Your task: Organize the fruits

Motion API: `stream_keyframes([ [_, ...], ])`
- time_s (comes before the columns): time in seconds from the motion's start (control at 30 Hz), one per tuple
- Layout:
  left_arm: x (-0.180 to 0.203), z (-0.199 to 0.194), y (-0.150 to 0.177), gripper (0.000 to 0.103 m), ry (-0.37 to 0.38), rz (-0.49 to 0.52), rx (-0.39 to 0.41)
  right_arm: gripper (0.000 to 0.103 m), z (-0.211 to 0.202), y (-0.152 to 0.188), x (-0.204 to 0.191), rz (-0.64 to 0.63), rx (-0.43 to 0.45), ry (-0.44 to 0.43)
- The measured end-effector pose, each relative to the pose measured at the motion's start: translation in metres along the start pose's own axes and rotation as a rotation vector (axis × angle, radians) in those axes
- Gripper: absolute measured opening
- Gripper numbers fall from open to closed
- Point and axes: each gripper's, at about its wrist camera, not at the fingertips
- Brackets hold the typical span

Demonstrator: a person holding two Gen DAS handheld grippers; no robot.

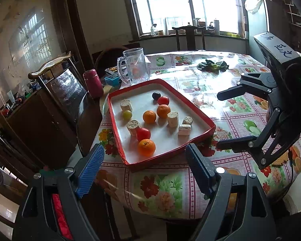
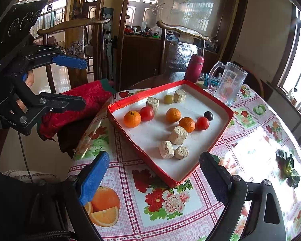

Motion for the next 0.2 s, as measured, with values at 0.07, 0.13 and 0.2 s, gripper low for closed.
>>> stream_keyframes([
  [0.07, 0.001, 0.0, -0.001, 0.083, 0.0, -0.001, 0.0, 0.092, -0.002, 0.002, 0.002, 0.014, 0.005, -0.002],
  [0.13, 0.003, 0.002, -0.002, 0.083, 0.002, 0.0, -0.003, 0.092, -0.006, 0.006, 0.006, 0.033, 0.007, 0.004],
  [0.2, 0.006, 0.003, -0.003, 0.083, 0.008, 0.001, -0.008, 0.092, -0.012, 0.014, 0.012, 0.062, 0.005, 0.018],
])
Point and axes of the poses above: each gripper's, at about its wrist camera, not at the fingertips, and z roughly the way its jaws point, x to its right, y to its underside, and after that the axes turned 4 degrees about x, right-handed
